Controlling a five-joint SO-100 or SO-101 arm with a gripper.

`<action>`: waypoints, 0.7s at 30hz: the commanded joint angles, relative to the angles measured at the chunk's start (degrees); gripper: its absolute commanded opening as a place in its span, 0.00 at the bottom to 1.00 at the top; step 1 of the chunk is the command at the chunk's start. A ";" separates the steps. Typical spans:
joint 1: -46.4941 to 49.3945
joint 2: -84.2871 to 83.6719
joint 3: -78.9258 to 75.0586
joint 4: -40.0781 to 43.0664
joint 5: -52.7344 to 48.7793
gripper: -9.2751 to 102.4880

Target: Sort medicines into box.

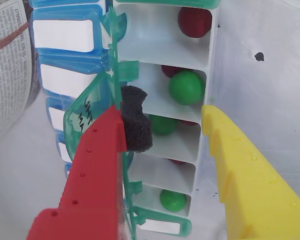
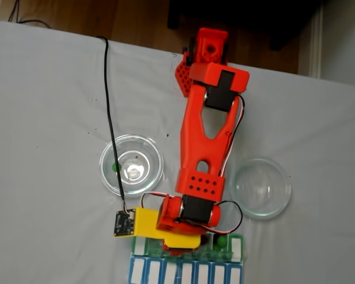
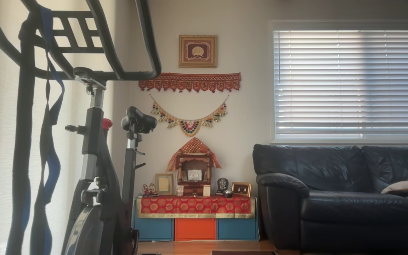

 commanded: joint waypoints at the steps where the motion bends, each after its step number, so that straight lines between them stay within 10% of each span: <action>1: -0.18 2.37 -5.19 -1.23 -0.44 0.26; 21: 1.93 9.84 -2.72 9.14 -4.57 0.09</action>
